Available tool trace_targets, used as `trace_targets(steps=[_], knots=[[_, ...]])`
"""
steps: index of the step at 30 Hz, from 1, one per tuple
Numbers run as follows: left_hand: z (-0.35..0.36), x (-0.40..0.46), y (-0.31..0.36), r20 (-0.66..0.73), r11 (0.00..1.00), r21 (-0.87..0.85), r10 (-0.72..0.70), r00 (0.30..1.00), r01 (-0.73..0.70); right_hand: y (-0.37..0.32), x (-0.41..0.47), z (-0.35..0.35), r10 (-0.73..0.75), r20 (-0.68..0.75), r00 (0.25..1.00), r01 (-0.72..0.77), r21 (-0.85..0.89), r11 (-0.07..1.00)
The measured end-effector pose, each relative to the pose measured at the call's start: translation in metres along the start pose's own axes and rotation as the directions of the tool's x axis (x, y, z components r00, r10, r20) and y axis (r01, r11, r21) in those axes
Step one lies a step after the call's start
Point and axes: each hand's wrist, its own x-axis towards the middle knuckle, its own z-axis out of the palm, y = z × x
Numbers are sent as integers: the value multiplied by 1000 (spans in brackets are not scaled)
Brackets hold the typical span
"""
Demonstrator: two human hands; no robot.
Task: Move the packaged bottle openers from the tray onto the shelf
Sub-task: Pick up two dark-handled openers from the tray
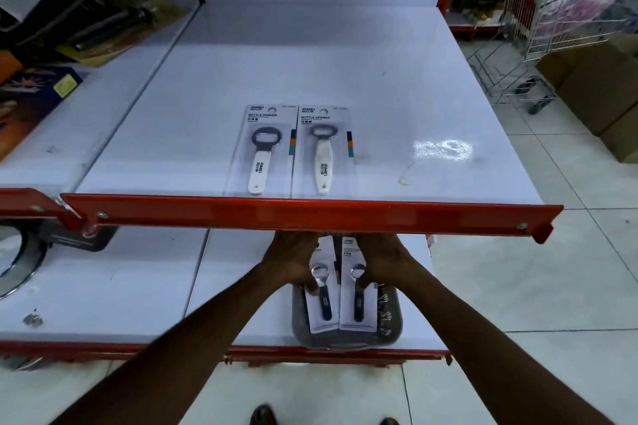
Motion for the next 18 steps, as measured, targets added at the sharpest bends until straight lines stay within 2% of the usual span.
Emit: trace_targets(steps=[2,4,6,9,10,11,13,15,17,18], knots=[[-3,-21,0,-82,997,-76,-9,997,2,-5,-22,-8,27,-101,995,-15,113,994],[-3,-52,6,-73,972,-235,-41,996,23,-14,-48,-15,26,-166,986,-9,103,995],[-4,-80,17,-86,948,-317,-49,995,19,-23,-75,-22,40,-194,980,-15,131,991],[-21,-124,35,-251,939,-338,-26,968,-62,-43,-119,-48,46,-231,972,-4,177,984],[-34,-138,41,-318,931,-351,-17,948,-101,-48,-134,-60,28,-296,955,35,206,978],[-49,-152,46,-382,921,-362,-5,924,-144,-54,-148,-73,15,-391,920,94,258,961],[-87,-176,60,-519,885,-402,-8,855,-236,-64,-174,-105,8,-610,792,230,309,923],[-124,-193,72,-625,814,-456,-6,781,-359,-74,-192,-138,-2,-727,686,311,291,905],[-158,-196,82,-675,741,-497,-3,738,-452,-78,-203,-171,-4,-801,598,430,317,845],[-173,-190,84,-679,728,-498,12,734,-472,-76,-199,-185,12,-806,591,468,355,809]])
